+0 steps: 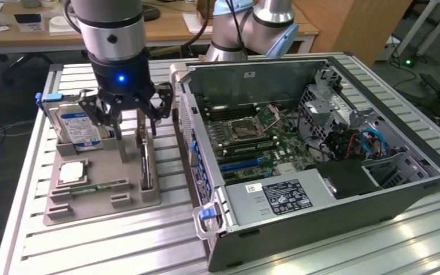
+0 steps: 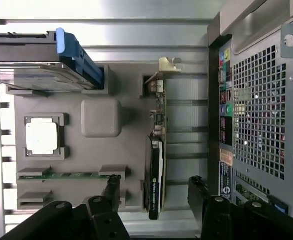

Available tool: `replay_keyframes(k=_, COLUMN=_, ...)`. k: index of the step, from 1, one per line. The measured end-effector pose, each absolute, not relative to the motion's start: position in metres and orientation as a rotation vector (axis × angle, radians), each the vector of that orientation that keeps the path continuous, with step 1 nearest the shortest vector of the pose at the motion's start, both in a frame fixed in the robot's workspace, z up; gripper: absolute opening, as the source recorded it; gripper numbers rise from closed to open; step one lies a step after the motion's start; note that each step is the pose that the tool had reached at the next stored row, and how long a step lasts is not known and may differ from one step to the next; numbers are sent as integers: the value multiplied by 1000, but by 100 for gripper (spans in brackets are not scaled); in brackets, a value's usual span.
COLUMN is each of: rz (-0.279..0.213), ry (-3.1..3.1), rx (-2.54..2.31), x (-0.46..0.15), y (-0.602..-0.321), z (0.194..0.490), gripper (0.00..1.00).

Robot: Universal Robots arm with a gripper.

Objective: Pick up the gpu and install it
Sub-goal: 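Pick up the gpu and move the gpu toward the slot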

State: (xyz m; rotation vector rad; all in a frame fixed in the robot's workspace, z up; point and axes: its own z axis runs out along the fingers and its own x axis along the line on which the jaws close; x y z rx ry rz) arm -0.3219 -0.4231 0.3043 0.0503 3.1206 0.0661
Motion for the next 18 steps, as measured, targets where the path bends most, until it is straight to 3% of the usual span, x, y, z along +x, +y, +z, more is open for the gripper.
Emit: replay_keyframes(k=18, rz=66, ry=3119, rx=62, x=-318, y=-423, z=272, gripper=66)
